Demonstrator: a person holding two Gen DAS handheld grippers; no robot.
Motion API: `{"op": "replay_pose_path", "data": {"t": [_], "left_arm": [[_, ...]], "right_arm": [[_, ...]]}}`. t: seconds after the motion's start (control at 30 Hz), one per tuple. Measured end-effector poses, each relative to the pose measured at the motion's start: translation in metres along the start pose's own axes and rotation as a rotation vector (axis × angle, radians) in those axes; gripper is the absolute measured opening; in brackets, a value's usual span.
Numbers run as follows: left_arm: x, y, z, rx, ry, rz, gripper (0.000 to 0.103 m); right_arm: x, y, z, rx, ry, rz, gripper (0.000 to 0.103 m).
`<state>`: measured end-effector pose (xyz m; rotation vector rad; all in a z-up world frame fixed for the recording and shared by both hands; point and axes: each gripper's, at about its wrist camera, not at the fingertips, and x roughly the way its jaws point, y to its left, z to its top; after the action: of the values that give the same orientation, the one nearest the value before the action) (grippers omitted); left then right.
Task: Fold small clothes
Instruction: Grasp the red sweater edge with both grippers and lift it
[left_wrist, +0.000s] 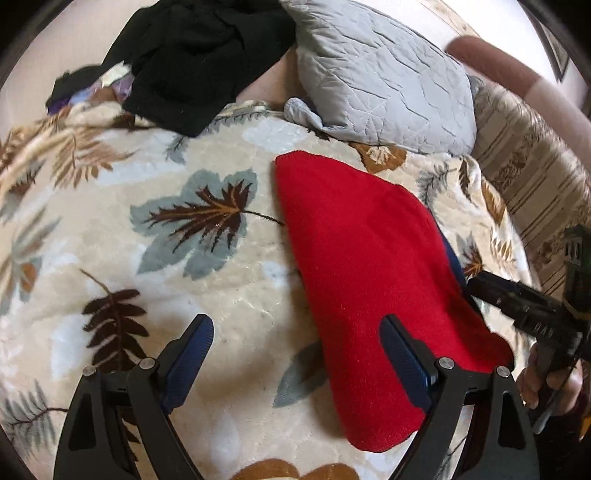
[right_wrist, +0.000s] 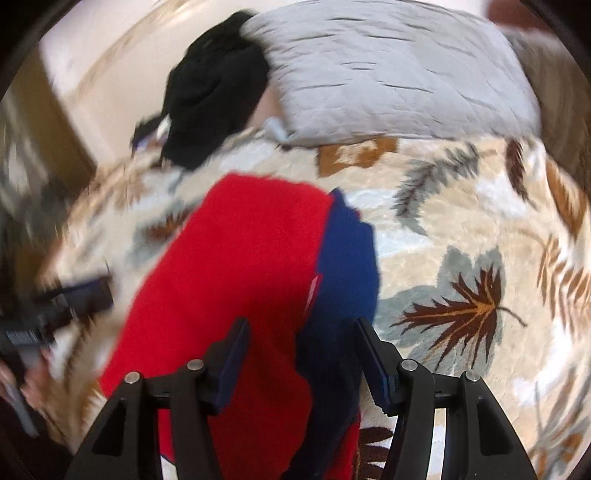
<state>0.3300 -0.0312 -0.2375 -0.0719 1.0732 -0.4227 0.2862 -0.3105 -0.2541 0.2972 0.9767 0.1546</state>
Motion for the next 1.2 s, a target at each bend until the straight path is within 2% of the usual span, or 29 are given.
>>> {"op": "replay_pose_path", "data": {"t": [0.1,0.27,0.33,0.4,0.63,0.8,0.87,1.07,1.13,1.2], "left_arm": [[0.003,0.005,0.0,-0.033,0.011,-0.052,0.091],[0.022,0.007,-0.002,-0.078,0.079,-0.178,0.091],[0.028,0.005,-0.003,-0.088,0.101,-0.185,0.091],[0.03,0.001,-0.004,-0.081,0.107,-0.193,0.091],[0.038,-0.012,-0.005,-0.048,0.131,-0.264,0.091],[0.048,-0.01,-0.004,-0.084,0.15,-0.316,0.091],[0.051,-0.01,-0.004,-0.1,0.148,-0.329,0.091],[0.058,-0.01,-0.002,-0.147,0.132,-0.378,0.09],[0.059,-0.013,0.0,-0.153,0.117,-0.381,0.09],[0.06,-0.016,0.001,-0.148,0.108,-0.362,0.084]], "right_arm": [[0.001,-0.028,0.007,0.139,0.005,0.099,0.069],[0.022,-0.067,0.005,0.349,0.077,0.26,0.071],[0.034,-0.08,0.003,0.426,0.111,0.347,0.071],[0.042,-0.087,0.0,0.473,0.133,0.365,0.071],[0.062,-0.086,-0.002,0.485,0.179,0.439,0.073],[0.07,-0.074,-0.001,0.442,0.198,0.505,0.078],[0.072,-0.068,0.0,0.421,0.191,0.511,0.083],[0.081,-0.049,0.003,0.364,0.174,0.513,0.086],[0.081,-0.044,0.003,0.347,0.165,0.503,0.086],[0.08,-0.039,0.001,0.329,0.154,0.485,0.082]]}}
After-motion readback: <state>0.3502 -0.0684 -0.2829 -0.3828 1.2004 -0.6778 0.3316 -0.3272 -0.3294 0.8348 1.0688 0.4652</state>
